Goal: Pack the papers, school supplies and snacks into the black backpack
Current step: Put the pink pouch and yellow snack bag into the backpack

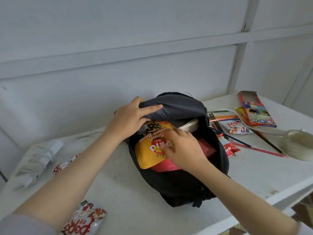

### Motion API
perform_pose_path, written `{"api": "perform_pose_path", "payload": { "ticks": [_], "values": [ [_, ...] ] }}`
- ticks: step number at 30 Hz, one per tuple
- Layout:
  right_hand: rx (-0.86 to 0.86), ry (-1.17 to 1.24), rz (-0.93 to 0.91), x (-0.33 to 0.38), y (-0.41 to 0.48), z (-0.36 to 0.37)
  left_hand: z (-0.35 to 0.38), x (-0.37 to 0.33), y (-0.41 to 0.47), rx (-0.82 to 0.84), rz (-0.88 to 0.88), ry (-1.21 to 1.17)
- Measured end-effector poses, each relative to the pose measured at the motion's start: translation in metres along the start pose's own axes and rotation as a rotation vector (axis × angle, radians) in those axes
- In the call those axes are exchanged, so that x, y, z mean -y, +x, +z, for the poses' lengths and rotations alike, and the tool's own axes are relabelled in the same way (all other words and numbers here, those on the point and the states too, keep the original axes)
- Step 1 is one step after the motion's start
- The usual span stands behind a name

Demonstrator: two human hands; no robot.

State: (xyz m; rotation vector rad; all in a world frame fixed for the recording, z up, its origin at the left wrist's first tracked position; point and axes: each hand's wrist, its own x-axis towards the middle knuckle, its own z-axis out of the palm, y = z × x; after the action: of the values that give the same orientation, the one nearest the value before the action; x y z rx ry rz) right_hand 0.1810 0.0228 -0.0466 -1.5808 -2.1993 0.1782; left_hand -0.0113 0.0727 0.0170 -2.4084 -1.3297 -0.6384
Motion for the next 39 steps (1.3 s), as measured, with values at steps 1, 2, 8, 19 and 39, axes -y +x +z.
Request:
{"api": "perform_pose_path", "payload": {
  "ticks": [1,2,8,19,39],
  "values": [
    [0.041,-0.023,-0.1,-0.001,-0.008,-0.001,0.0,0.0,0.0,0.0,-0.001,-0.002],
    [0.085,-0.07,-0.2,-0.003,-0.014,-0.001,0.0,0.0,0.001,-0.004,0.003,-0.002],
    [0.227,-0.143,-0.338,-0.019,-0.012,0.016,-0.001,-0.001,0.001,-0.022,0.035,0.0],
    [0.148,-0.151,-0.362,-0.004,0.009,0.026,-0.001,0.001,-0.002,-0.081,0.051,0.012],
    [0.395,0.135,-0.192,-0.024,0.015,-0.007,-0.002,0.005,0.003,-0.046,0.032,-0.004]
  ]
}}
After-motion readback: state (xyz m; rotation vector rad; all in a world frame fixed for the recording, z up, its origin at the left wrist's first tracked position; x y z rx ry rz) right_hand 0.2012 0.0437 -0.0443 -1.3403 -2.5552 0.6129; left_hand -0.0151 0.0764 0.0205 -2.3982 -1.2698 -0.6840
